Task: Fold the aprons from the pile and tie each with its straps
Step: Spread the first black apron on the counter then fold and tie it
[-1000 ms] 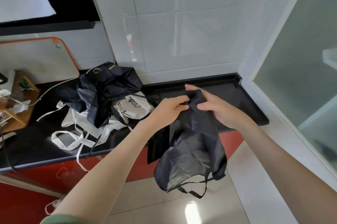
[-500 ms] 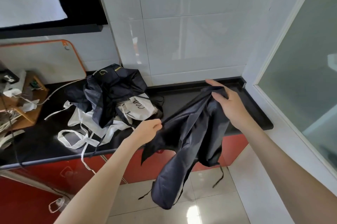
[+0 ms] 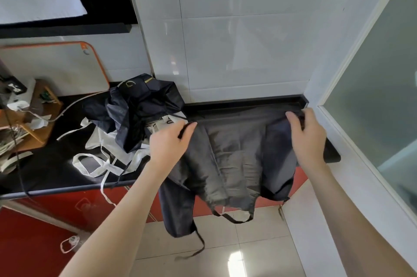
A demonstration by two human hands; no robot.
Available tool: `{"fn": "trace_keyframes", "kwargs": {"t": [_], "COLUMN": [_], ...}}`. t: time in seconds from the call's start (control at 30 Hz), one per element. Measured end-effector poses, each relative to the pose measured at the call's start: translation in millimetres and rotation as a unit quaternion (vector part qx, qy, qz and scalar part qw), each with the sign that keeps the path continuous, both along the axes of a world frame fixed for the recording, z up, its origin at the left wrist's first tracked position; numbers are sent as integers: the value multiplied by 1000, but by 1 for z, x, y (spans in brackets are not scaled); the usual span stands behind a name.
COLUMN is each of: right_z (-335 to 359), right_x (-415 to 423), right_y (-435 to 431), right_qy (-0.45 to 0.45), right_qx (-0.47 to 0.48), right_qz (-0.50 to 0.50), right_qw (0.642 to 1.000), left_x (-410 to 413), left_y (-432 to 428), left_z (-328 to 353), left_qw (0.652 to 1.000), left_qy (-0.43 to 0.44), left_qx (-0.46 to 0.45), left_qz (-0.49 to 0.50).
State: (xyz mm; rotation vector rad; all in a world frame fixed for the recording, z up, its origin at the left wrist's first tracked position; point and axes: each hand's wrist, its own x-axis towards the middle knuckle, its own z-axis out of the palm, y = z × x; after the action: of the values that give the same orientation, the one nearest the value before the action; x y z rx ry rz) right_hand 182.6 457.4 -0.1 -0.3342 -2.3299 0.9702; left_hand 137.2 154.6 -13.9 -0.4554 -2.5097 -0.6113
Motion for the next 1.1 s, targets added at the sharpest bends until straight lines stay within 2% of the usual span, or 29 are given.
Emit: {"fn": "trace_keyframes", "kwargs": {"t": [0.03,0.1,0.13,0.17,0.27,0.37,0.4,0.47,0.53,0.6,0.67,0.7,0.73,0.8,0.83,0.93,1.1], "right_z": [-8,-28,-34,-37,-39,-36,-35,-34,-32,-26,-24,-25,-28,-39,-43,-43,-34], "right_x": [0,6,6,5,8,2,-1,-4,-3,-4,-6,-8,-10,-10,-12,-22,-38], "right_y": [1,6,10,11,11,12,12,10,6,0,-2,0,3,12,17,19,17], "right_qy": [-49,-197,-229,-233,-233,-217,-205,-179,-131,-32,48,49,15,-101,-132,-114,-80], "right_qx": [63,149,156,145,79,14,-15,-90,-184,-237,-235,-221,-196,-131,-118,-160,-200], "right_qz": [6,16,9,-2,-25,-27,-35,-57,-78,-99,-109,-103,-94,-90,-95,-119,-129], "right_qw": [997,969,961,962,969,976,978,978,971,966,965,969,976,982,980,973,968], "left_x": [0,5,3,1,0,-3,-7,-11,-16,-24,-32,-33,-34,-31,-31,-48,-76], "left_y": [-2,-8,-11,-14,-13,-12,-14,-17,-23,-31,-38,-40,-42,-45,-49,-55,-53], "left_z": [-6,-14,-15,-14,-11,-10,-11,-15,-21,-20,-18,-17,-18,-32,-42,-41,-21], "left_qw": [996,958,949,951,953,950,941,904,872,882,931,949,947,907,899,910,887], "left_qy": [-34,-172,-214,-214,-180,-219,-236,-300,-372,-377,-306,-278,-288,-364,-374,-353,-363], "left_qx": [-69,-208,-217,-215,-241,-222,-237,-300,-311,-280,-198,-148,-141,-211,-230,-216,-285], "left_qz": [-38,-94,-82,-65,-33,-31,-39,-60,-62,-49,1,26,36,6,4,16,10]}}
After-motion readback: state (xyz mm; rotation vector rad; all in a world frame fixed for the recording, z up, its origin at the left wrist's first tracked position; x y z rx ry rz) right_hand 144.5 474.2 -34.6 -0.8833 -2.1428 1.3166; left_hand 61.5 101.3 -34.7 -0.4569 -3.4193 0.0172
